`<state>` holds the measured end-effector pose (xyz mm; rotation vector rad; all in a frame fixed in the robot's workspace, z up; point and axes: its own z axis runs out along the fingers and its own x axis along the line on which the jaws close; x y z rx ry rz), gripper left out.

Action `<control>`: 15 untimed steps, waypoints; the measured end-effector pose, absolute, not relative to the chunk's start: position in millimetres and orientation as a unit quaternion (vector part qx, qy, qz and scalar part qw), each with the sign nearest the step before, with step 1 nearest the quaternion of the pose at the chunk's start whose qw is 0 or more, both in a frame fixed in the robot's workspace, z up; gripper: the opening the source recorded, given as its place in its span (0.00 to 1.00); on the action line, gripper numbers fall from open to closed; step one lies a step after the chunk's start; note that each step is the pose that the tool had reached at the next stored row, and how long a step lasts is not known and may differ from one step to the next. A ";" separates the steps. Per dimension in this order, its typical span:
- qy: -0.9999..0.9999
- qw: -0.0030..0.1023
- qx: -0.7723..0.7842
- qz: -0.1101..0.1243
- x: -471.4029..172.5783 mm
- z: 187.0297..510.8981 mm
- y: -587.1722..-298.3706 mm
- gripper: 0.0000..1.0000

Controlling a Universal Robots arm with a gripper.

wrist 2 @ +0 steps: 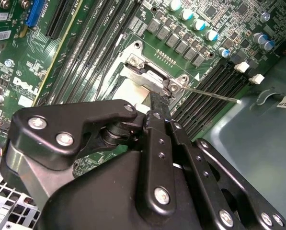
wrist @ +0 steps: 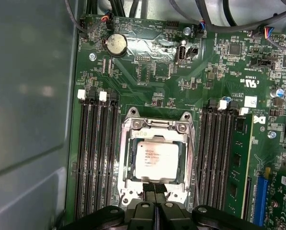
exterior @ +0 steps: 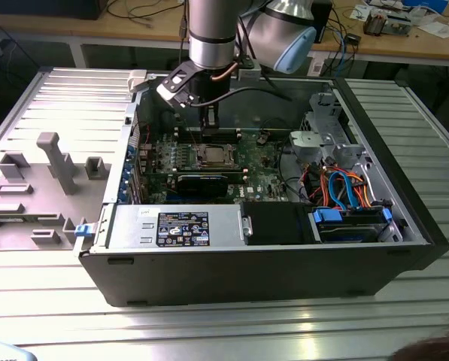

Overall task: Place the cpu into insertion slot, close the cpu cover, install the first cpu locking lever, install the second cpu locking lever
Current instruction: 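Close the cpu cover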

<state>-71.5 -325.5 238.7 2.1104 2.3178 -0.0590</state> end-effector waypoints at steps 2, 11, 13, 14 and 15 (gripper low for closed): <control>0.739 0.003 0.673 -0.019 -71.8 238.6 -325.5 0.11; 0.739 0.003 0.673 -0.019 -74.6 238.3 -325.5 0.11; 0.739 0.003 0.673 -0.019 -76.6 238.3 -325.5 0.11; 0.739 0.003 0.673 -0.019 -77.1 238.2 -325.5 0.11; 0.739 0.003 0.673 -0.019 -77.7 238.2 -325.5 0.11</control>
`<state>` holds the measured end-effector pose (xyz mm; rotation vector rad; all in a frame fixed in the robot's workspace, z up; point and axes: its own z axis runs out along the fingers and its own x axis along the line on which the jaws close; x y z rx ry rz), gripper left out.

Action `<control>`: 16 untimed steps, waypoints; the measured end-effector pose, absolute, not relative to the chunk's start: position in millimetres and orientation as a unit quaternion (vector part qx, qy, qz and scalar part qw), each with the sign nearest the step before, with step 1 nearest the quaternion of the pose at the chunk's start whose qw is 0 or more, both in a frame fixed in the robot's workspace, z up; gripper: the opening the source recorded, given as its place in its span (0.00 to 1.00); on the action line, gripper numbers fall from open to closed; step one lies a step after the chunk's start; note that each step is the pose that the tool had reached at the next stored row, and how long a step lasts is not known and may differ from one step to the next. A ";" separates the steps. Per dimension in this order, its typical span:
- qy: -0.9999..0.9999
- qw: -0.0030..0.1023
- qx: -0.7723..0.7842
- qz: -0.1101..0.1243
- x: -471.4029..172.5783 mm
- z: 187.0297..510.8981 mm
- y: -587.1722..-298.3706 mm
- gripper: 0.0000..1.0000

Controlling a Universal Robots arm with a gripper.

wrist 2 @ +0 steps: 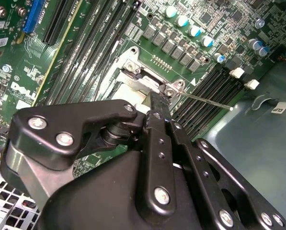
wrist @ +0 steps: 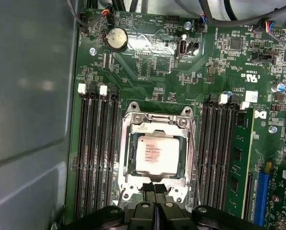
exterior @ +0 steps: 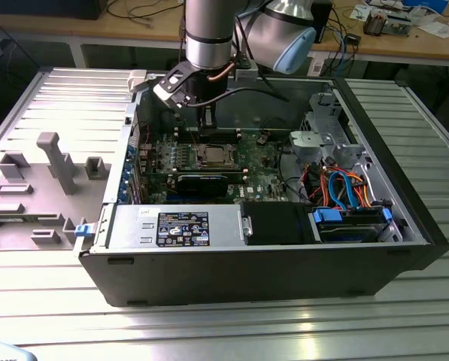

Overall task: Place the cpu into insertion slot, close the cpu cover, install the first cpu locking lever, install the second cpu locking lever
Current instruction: 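Close the cpu cover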

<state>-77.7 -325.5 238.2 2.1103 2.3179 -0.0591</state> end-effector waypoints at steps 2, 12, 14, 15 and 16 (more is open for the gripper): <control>0.739 0.003 0.673 -0.019 -82.0 238.0 -325.5 0.11; 0.739 0.003 0.673 -0.019 -89.7 237.7 -325.5 0.11; 0.739 0.003 0.673 -0.019 -91.0 237.7 -325.5 0.11; 0.739 0.003 0.673 -0.019 -91.8 237.6 -325.5 0.11; 0.739 0.003 0.673 -0.019 -92.3 237.6 -325.5 0.11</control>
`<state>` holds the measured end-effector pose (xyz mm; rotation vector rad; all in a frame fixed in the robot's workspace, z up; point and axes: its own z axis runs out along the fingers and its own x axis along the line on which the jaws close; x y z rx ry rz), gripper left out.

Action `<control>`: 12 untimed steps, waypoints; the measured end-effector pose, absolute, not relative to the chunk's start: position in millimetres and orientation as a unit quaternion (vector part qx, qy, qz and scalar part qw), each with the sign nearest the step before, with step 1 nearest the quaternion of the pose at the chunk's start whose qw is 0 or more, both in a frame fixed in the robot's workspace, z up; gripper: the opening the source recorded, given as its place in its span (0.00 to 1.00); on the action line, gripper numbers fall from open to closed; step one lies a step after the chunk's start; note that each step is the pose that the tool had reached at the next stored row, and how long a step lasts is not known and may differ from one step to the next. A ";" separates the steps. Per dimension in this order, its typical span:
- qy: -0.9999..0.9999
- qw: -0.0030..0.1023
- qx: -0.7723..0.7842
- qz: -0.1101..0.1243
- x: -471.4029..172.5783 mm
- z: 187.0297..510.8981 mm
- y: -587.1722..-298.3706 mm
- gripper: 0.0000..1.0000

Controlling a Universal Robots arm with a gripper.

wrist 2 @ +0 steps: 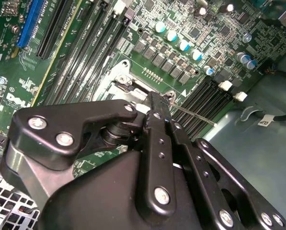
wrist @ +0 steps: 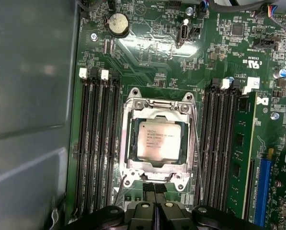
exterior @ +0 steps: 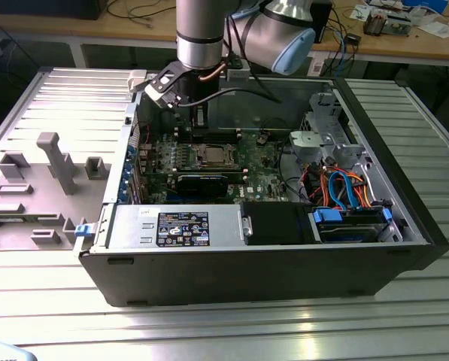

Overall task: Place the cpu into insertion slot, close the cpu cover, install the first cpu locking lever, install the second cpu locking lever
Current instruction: 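Close the cpu cover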

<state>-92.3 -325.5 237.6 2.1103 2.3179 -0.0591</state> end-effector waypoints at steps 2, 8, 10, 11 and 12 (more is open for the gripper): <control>0.739 0.003 0.673 -0.019 -93.6 237.6 -325.5 0.11; 0.739 0.003 0.673 -0.019 -97.6 237.4 -325.5 0.11; 0.739 0.003 0.673 -0.019 -99.2 237.4 -325.5 0.11; 0.739 0.003 0.673 -0.019 -99.9 237.4 -325.5 0.11; 0.739 0.003 0.673 -0.019 -100.3 237.4 -325.5 0.11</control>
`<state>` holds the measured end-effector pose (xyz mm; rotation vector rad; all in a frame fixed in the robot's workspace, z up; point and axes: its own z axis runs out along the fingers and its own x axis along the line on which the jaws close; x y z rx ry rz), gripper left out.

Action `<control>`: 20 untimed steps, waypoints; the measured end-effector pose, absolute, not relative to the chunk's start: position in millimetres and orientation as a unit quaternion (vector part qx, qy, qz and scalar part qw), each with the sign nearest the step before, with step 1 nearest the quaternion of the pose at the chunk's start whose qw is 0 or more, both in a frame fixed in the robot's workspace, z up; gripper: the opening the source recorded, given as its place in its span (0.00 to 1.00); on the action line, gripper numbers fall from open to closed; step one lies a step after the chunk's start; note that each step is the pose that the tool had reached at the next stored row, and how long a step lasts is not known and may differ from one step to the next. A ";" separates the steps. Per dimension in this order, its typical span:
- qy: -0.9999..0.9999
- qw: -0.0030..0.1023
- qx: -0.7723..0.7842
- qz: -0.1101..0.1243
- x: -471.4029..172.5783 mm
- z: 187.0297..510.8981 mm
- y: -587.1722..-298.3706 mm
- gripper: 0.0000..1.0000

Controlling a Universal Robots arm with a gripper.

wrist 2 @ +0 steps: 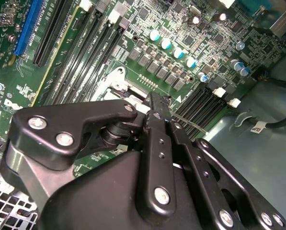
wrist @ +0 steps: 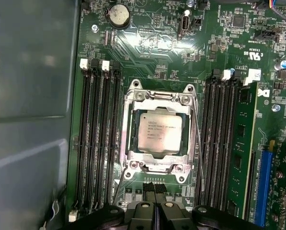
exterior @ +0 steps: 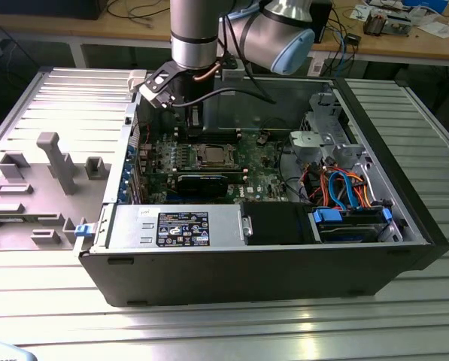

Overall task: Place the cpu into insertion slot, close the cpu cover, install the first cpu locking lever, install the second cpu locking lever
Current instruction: 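Close the cpu cover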

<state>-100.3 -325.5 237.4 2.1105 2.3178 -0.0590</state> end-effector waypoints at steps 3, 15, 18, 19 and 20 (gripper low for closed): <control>0.739 0.003 0.673 -0.019 -101.2 237.3 -325.5 0.11; 0.739 0.003 0.673 -0.019 -105.2 237.1 -325.5 0.11; 0.739 0.003 0.673 -0.019 -105.3 237.1 -325.5 0.11; 0.739 0.003 0.674 -0.019 -105.4 237.1 -325.5 0.11; 0.738 0.003 0.674 -0.019 -105.5 237.1 -325.5 0.11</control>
